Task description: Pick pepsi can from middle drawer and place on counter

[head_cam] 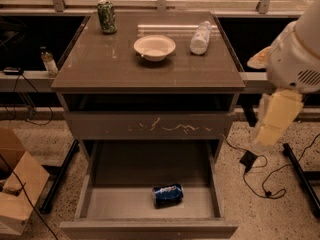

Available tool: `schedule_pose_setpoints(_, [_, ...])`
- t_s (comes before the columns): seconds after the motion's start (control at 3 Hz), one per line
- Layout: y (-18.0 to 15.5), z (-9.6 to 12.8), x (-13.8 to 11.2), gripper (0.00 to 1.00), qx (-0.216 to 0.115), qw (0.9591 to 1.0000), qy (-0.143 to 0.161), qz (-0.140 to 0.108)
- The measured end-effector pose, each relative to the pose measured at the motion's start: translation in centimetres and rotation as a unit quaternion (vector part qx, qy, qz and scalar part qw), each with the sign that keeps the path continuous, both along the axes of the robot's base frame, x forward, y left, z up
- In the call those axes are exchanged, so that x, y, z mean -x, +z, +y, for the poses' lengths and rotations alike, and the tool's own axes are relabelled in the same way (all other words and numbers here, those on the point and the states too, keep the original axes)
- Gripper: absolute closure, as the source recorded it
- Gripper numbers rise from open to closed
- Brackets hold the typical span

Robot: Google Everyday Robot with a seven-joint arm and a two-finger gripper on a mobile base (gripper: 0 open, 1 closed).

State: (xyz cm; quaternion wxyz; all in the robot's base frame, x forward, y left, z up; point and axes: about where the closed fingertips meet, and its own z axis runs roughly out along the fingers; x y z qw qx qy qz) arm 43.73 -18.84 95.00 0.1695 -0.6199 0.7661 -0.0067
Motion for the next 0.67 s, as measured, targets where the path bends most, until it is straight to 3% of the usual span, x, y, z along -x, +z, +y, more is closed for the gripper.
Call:
schedule_pose_setpoints(0.33, [-4.5,3.2,0.5,0.00,-0.028,0.9988,0.036,0.020])
schedule_pose_setpoints(0.67, [-10.0,5.5,-0.8,0.00,-0.073,0.9955,0.052,0.031])
